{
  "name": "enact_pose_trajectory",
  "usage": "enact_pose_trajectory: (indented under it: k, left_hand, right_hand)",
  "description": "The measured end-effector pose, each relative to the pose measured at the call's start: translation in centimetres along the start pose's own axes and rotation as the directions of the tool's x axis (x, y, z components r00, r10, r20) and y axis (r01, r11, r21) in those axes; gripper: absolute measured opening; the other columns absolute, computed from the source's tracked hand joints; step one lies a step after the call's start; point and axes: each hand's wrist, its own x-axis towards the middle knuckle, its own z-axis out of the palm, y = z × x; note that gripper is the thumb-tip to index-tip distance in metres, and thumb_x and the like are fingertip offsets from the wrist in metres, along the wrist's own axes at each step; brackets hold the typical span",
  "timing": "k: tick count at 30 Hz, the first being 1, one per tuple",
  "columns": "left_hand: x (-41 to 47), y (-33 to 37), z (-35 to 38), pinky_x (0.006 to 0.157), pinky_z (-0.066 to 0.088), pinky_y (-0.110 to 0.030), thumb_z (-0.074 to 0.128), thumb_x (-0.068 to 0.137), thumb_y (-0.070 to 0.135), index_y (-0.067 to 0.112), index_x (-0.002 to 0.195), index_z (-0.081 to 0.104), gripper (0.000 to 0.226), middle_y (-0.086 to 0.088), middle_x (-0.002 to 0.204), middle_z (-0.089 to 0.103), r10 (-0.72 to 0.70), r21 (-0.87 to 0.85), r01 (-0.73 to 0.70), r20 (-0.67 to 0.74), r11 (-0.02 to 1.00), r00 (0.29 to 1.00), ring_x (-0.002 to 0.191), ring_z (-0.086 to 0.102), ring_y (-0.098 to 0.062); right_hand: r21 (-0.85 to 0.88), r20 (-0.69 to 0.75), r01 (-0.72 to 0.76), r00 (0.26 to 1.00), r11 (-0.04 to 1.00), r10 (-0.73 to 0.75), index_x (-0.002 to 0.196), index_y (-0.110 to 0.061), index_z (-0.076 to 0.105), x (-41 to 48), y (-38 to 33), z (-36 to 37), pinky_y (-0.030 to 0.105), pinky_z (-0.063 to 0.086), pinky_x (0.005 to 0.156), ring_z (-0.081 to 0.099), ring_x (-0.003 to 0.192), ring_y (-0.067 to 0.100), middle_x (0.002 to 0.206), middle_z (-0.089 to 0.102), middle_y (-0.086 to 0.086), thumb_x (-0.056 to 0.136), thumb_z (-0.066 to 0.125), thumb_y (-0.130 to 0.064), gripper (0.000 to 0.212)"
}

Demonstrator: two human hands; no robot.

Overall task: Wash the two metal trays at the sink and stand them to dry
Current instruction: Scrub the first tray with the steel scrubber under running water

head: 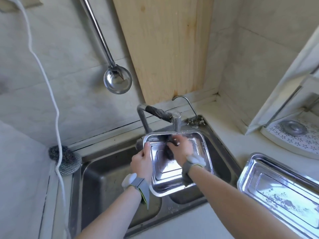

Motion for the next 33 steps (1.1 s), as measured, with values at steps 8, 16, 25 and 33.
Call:
enact_pose_trajectory:
  k: [8, 16, 25, 33]
  left_hand:
    - [1.3, -0.1, -1.6, 0.055, 0.025, -0.030, 0.047, 0.092, 0.056, 0.007, 0.052, 0.039, 0.063, -0.008, 0.052, 0.039, 0.053, 0.046, -0.054, 0.022, 0.998, 0.998, 0.053, 0.033, -0.019]
    - [0.6, 0.1, 0.2, 0.058, 0.031, -0.031, 0.046, 0.092, 0.055, 0.010, 0.049, 0.039, 0.063, -0.007, 0.051, 0.041, -0.004, 0.079, 0.002, 0.027, 0.997, 1.000, 0.053, 0.038, -0.022]
    - [1.3, 0.4, -0.4, 0.052, 0.025, -0.028, 0.052, 0.091, 0.052, 0.014, 0.047, 0.040, 0.060, 0.000, 0.045, 0.037, 0.085, 0.076, -0.091, 0.078, 0.993, 0.993, 0.048, 0.032, -0.016]
    - [0.1, 0.4, 2.7, 0.052, 0.033, -0.027, 0.058, 0.090, 0.042, 0.016, 0.063, 0.059, 0.038, 0.000, 0.056, 0.055, 0.139, 0.232, -0.190, 0.217, 0.954, 0.966, 0.059, 0.051, -0.022]
  right_hand:
    - [-0.307, 0.243, -0.053, 0.961, 0.950, 0.132, 0.089, -0.032, 0.068, -0.9, 6.6, -3.5, 0.023, 0.053, 0.075, 0.065, 0.079, 0.014, 0.085, 0.067, -0.008, 0.083, 0.069, -0.023, 0.011]
    - [0.059, 0.234, 0.180, 0.954, 0.982, -0.188, 0.101, -0.022, 0.069, -3.6, -0.4, 2.3, 0.025, 0.047, 0.079, 0.057, 0.082, 0.013, 0.094, 0.060, -0.006, 0.082, 0.071, -0.020, 0.020]
    - [-0.353, 0.088, -0.157, 0.976, 0.922, 0.199, 0.093, -0.030, 0.065, -0.2, 9.8, -5.6, 0.023, 0.047, 0.071, 0.063, 0.083, 0.018, 0.101, 0.071, 0.000, 0.086, 0.066, -0.019, 0.013]
    - [0.028, 0.021, 0.349, 0.937, 0.937, -0.350, 0.109, -0.019, 0.060, -1.9, 1.0, -4.9, 0.020, 0.051, 0.084, 0.062, 0.093, 0.007, 0.113, 0.059, -0.008, 0.086, 0.068, -0.013, 0.025]
